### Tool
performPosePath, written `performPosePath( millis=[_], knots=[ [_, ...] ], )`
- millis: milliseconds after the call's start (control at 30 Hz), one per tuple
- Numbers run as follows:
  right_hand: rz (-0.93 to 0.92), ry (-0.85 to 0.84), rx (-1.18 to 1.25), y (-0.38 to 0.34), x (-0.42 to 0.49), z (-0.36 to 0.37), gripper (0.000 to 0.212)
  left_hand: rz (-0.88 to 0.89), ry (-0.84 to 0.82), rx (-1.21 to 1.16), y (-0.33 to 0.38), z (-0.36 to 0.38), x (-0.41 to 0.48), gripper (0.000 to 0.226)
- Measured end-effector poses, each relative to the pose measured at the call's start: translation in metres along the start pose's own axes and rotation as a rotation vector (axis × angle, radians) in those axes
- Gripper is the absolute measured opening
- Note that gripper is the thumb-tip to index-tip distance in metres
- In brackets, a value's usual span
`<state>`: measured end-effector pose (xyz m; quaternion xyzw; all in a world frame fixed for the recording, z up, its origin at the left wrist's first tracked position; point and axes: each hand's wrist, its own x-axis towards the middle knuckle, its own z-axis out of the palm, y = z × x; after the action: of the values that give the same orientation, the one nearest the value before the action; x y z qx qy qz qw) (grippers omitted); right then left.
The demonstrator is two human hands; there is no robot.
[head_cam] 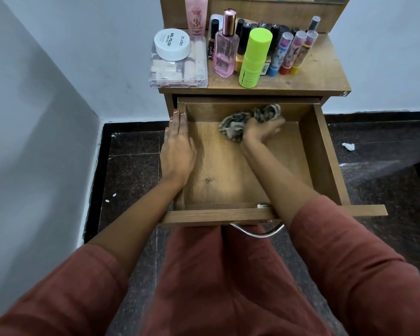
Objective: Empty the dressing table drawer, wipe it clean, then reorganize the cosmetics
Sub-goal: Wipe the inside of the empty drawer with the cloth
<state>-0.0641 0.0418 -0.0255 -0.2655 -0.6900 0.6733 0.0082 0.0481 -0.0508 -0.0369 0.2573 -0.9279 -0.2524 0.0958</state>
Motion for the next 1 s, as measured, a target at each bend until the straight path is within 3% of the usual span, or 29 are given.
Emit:
performPosePath(
  millis=[133, 267, 400, 500, 700, 1000],
  knots=[
    [-0.175, -0.116, -0.11, 0.025, -0.032, 0.032, 0.041, -0.005, -0.002, 0.002, -0.001, 0.001, 0.002, 0.052],
    [-0.498, -0.286, -0.276, 0.039, -0.048, 0.044, 0.029, -0.006, 0.005, -0.008, 0.0, 0.0, 0.004, 0.052],
    [-0.844, -0.533, -0.53, 0.044, -0.043, 0.035, 0.043, 0.005, 0.025, -0.035, -0.001, 0.001, 0.004, 0.052],
    [-1.033, -0.612, -0.74, 0.043, -0.04, 0.03, 0.04, -0.001, 0.027, -0.023, 0.0, 0.001, 0.003, 0.052],
    [-1.117, -0.694, -1.223, 0.031, -0.035, 0.031, 0.035, 0.004, 0.037, -0.015, 0.0, 0.003, 0.007, 0.052],
    [-1.09, -0.709, -1.341, 0.018, -0.039, 0.039, 0.034, 0.015, 0.047, 0.009, 0.0, 0.003, 0.008, 0.052]
  ],
)
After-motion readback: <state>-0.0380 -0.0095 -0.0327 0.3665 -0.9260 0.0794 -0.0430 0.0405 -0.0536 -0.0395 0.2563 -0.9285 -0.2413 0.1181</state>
